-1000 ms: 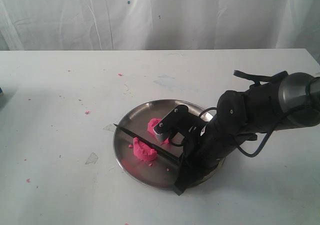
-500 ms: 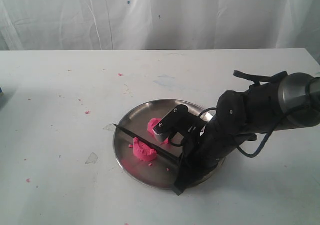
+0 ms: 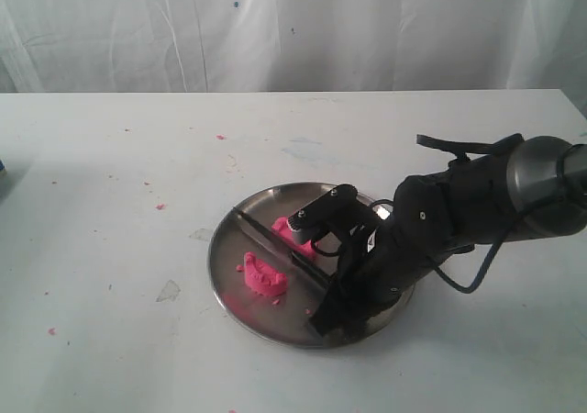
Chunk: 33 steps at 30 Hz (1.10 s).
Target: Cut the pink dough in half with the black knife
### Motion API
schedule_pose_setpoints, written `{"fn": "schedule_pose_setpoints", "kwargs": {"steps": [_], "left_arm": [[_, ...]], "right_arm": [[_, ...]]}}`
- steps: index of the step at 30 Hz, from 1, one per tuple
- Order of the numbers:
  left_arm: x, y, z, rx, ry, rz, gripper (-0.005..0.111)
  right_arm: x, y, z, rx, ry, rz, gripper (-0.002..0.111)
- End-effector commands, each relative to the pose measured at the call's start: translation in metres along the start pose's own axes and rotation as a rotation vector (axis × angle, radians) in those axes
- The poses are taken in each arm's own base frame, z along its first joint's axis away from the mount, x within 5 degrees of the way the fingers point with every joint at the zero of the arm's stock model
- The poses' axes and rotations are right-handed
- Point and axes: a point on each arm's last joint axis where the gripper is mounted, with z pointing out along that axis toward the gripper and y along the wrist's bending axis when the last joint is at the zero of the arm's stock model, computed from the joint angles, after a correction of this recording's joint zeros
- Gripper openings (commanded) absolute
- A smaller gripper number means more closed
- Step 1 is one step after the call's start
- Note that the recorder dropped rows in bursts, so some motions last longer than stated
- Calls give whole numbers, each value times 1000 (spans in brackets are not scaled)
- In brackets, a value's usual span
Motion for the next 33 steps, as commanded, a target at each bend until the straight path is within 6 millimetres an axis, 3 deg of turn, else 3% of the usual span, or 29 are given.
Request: {"fn": "schedule_pose_setpoints", "kwargs": {"steps": [1,5,20,22,24,28,33], "left_arm": [[2,0,-1,-1,2,-19,0],[2,0,-1,0,0,-19,0],[0,-1,-1,6,-27,-12,0],[0,-1,-1,6,-27,-12,0],[-2,-2,-1,13,-49,-12,0],[-2,-2,-1,13,-49,-12,0],[-2,-2,-1,15,-48,-19,0]], "right_arm": [[8,-14,6,24,31,80,0],[10,-24,5,37,26,110,0],[7,-24,0,39,-3,112,0],[-3,-23,-14,31,-44,140,0],[-22,-22,-52,17,-136,160,0],[-28,-28,-88,108,-233,35,0],[-14,-62,-90,155,-179,139,0]]}}
